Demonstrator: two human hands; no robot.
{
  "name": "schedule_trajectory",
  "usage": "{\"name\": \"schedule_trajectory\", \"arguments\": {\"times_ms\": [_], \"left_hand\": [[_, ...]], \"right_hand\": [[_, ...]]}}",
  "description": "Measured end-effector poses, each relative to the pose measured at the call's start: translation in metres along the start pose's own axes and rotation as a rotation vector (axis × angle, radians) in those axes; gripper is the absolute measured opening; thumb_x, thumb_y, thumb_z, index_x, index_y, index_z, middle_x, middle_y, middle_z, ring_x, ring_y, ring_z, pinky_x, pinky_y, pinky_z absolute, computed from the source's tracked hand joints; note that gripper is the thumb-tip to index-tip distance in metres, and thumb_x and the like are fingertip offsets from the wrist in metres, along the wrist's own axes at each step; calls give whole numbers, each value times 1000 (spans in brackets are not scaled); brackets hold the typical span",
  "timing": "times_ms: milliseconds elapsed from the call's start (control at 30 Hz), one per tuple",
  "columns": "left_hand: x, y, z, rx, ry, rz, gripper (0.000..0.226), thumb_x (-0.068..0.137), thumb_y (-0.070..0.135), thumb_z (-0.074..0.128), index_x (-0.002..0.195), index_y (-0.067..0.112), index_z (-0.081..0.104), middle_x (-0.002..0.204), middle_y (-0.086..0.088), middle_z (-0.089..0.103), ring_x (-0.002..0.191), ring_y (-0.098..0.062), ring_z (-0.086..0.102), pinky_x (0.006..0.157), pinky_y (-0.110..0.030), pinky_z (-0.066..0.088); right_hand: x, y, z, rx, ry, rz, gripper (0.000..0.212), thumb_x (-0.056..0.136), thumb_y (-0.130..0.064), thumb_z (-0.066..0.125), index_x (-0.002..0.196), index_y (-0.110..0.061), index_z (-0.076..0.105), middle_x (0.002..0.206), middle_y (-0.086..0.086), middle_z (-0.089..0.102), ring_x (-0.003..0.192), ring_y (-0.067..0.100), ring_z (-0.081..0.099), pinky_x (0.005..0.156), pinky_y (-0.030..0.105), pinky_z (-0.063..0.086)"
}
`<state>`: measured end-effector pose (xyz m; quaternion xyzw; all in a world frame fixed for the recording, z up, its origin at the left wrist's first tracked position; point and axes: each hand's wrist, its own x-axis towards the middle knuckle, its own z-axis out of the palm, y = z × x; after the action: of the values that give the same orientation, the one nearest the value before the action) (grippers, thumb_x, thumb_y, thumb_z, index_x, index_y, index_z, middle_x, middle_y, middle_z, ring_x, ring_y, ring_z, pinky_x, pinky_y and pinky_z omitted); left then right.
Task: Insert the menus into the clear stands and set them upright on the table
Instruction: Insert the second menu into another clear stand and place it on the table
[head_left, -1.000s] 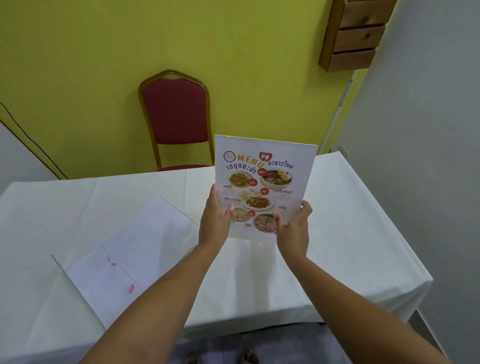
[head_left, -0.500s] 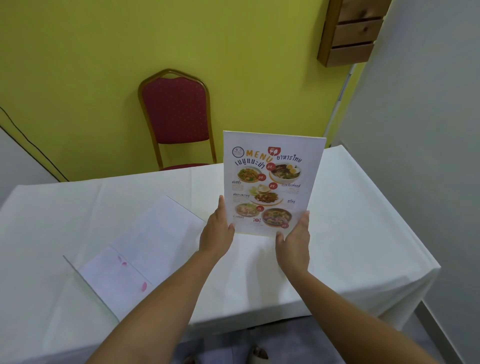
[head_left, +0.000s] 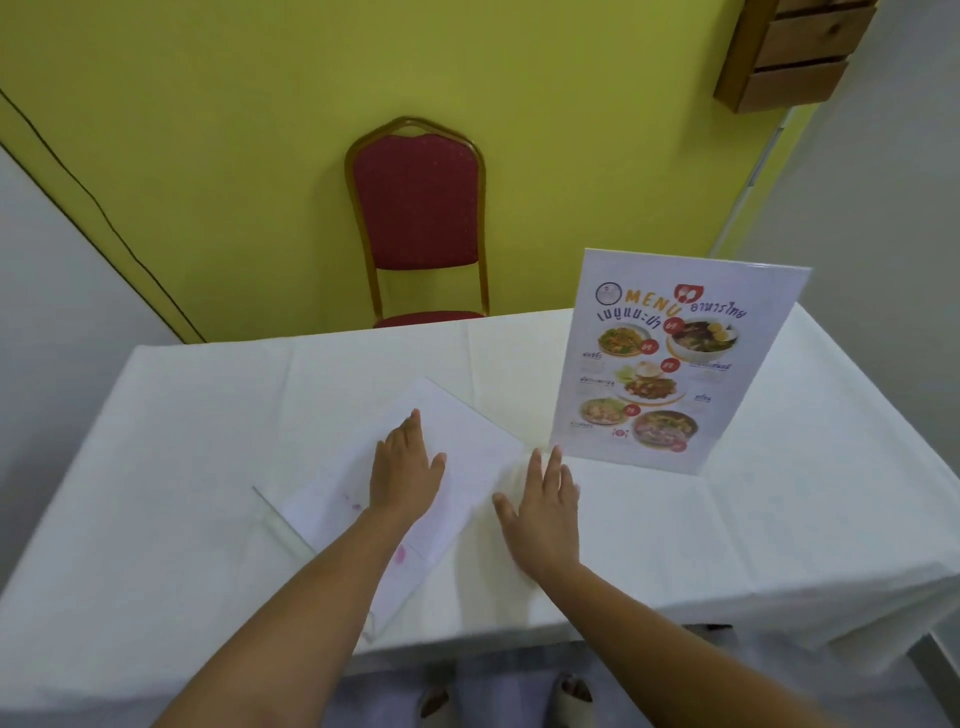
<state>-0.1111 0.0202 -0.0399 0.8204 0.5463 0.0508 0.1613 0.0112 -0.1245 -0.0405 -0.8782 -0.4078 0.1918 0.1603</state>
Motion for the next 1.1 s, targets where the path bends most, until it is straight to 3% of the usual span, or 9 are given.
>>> {"name": "schedule_trajectory", "arguments": {"times_ms": [267, 467, 567, 800, 867, 967, 1100], "left_hand": [[12, -62, -21, 38, -106, -101, 75, 98, 45, 41, 154, 5, 11, 160, -13, 19, 147, -28, 19, 121, -41, 15], [13, -66, -24, -17, -89, -129, 72, 96, 45, 46, 151, 5, 22, 151, -13, 34, 138, -29, 33, 112, -38, 30], [25, -60, -32, -15, -72, -220, 65, 94, 48, 48, 142, 5, 37, 139, -14, 44, 129, -30, 41, 100, -41, 39], [51, -64, -44, -21, -113, -335, 65, 88, 62, 48, 127, 10, 56, 129, -13, 54, 123, -31, 47, 95, -40, 40], [49, -66, -44, -70, -61, -326, 62, 86, 61, 53, 124, 13, 59, 126, -12, 56, 121, -31, 48, 93, -40, 41], [43, -65, -44, -139, 1, -323, 60, 83, 59, 59, 122, 13, 60, 124, -10, 56, 119, -29, 49, 93, -40, 40], [39, -64, -45, -296, 63, -320, 58, 80, 54, 67, 117, 9, 60, 121, -10, 56, 117, -29, 49, 92, -39, 41]], "right_hand": [[-17, -66, 54, -133, -110, -107, 89, 89, -75, 13, 152, -23, -21, 155, 0, -35, 143, 24, -31, 110, 40, -24], [-21, -70, 75, -191, -155, -78, 91, 88, -75, 11, 146, -19, -31, 155, 0, -37, 133, 20, -44, 109, 40, -26], [-22, -67, 76, -215, -144, -100, 88, 86, -76, 5, 140, -22, -38, 151, -1, -41, 133, 20, -45, 109, 39, -28], [-23, -65, 75, -190, -114, -117, 90, 84, -78, 3, 145, -20, -32, 157, 0, -33, 139, 21, -39, 112, 39, -24], [-24, -67, 74, -134, -98, -72, 97, 83, -80, 8, 148, -19, -28, 158, 2, -30, 141, 22, -34, 114, 39, -21], [-26, -72, 69, 32, -66, 68, 116, 79, -83, 34, 152, -11, -21, 160, 9, -26, 147, 26, -23, 115, 37, -16], [-29, -81, 61, 237, -44, 154, 129, 76, -72, 59, 149, -7, -25, 160, 9, -25, 149, 24, -19, 117, 37, -11]]}}
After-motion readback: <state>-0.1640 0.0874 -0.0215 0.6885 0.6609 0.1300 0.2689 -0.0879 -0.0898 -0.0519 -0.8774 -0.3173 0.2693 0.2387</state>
